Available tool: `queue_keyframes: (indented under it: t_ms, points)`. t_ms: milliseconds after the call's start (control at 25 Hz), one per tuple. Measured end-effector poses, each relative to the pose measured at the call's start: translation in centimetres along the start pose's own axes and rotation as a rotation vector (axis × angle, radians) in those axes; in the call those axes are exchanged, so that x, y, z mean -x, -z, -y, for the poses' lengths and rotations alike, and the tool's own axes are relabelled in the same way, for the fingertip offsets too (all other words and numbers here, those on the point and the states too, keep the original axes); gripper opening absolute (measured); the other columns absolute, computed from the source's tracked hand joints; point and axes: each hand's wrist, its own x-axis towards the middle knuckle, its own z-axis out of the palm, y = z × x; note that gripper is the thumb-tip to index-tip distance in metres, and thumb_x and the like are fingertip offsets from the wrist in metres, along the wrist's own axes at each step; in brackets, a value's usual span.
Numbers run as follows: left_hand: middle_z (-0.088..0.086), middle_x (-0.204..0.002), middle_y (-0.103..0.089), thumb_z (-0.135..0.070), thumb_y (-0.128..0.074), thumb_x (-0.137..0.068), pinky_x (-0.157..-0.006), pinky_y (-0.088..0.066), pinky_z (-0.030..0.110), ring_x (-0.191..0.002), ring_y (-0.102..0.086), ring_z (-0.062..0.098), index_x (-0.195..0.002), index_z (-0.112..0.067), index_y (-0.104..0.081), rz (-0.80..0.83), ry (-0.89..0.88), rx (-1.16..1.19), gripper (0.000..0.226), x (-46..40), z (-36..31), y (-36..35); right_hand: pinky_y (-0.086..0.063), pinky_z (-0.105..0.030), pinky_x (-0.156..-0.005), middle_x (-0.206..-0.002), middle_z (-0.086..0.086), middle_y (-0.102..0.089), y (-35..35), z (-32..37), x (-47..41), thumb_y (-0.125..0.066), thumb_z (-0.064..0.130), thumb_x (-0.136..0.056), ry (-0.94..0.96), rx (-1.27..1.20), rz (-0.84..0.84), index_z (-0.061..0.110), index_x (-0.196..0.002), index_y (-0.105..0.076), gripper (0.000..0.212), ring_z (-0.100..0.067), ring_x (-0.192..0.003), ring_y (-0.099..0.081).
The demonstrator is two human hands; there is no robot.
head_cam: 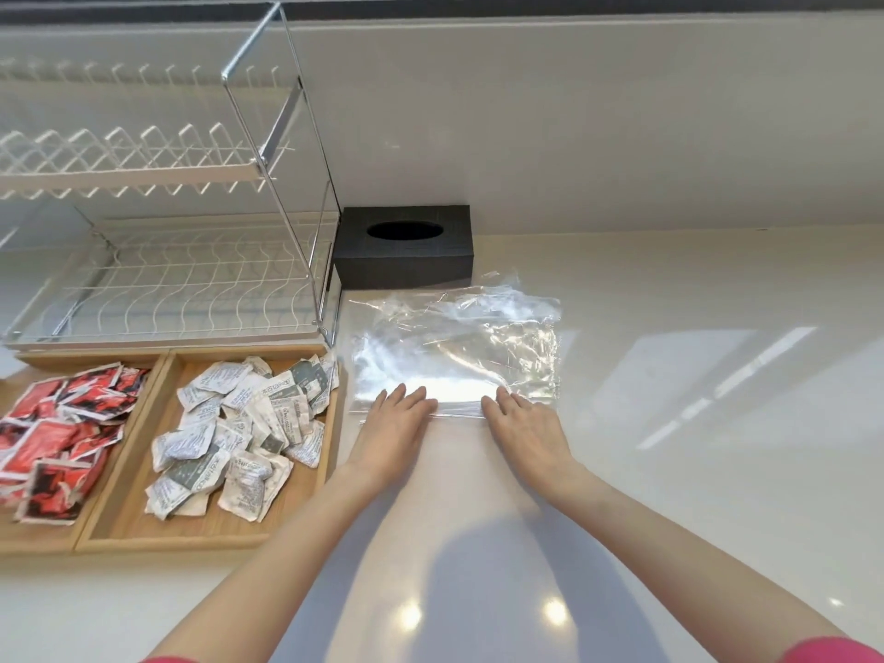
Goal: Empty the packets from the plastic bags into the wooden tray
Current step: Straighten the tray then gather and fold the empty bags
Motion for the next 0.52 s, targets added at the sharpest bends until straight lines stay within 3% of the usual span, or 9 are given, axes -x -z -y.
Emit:
queue_keyframes:
  t_ms: [80,160,240,280,360,520]
  points:
    - [0.003,-0.099,-0.072,-0.022,-0.035,-0.08,-0.074,-0.054,0.041,-0.091,-0.068,0.025,-0.091,-0.018,-0.068,-0.063,-0.042,-0.059,0.035,0.7,0.1,0.0,-0.038,-0.018,-0.038,-0.052,-0.001,-0.063,0.5,0.3,0.4,-0.085,0.016,-0.013,0.032,0.031,-0.015,0.016,-0.057,-0.065,0.048,-0.014,-0.041,-0.058]
    - [-0.004,-0.081,-0.072,-0.02,-0.052,-0.07,-0.054,-0.054,0.034,-0.072,-0.07,0.019,-0.079,-0.023,-0.067,-0.073,-0.016,-0.116,0.017,1.0,0.1,0.4,-0.044,-0.021,-0.048,-0.052,0.0,-0.061,1.4,0.2,-0.4,-0.086,0.024,-0.02,0.065,0.063,0.014,0.019,-0.058,-0.065,0.043,-0.016,-0.047,-0.061]
    - [-0.004,-0.077,-0.071,-0.013,-0.076,-0.053,-0.049,-0.053,0.035,-0.068,-0.069,0.019,-0.076,-0.022,-0.066,-0.064,-0.032,-0.198,0.027,0.4,0.2,0.3,-0.048,-0.025,-0.06,-0.061,0.0,-0.066,1.8,0.1,-1.7,-0.086,0.031,-0.03,0.068,0.037,0.043,0.019,-0.065,-0.068,0.041,-0.018,-0.059,-0.065]
    - [-0.003,-0.077,-0.071,-0.011,-0.082,-0.046,-0.049,-0.053,0.036,-0.069,-0.069,0.021,-0.075,-0.021,-0.066,-0.039,-0.019,-0.207,0.035,0.0,0.3,0.2,-0.049,-0.025,-0.06,-0.058,0.0,-0.065,2.1,0.2,-1.9,-0.087,0.032,-0.022,0.043,0.007,0.074,0.019,-0.06,-0.068,0.044,-0.018,-0.057,-0.065]
    - [0.0,-0.078,-0.07,-0.011,-0.084,-0.044,-0.053,-0.053,0.038,-0.073,-0.068,0.024,-0.074,-0.019,-0.066,-0.023,-0.009,-0.231,0.036,-0.5,0.3,0.2,-0.049,-0.022,-0.052,-0.045,0.001,-0.06,1.9,0.2,-2.1,-0.084,0.028,-0.003,0.04,-0.022,0.091,0.018,-0.046,-0.063,0.049,-0.016,-0.045,-0.061]
    - [-0.005,-0.06,-0.061,-0.019,-0.086,-0.032,-0.047,-0.045,0.025,-0.054,-0.061,0.015,-0.057,-0.025,-0.062,-0.041,-0.022,-0.244,0.035,-1.3,0.0,0.7,-0.037,-0.014,-0.041,-0.038,0.0,-0.053,1.1,0.0,-2.9,-0.083,0.019,-0.008,0.014,-0.05,0.041,0.016,-0.04,-0.055,0.042,-0.014,-0.033,-0.053]
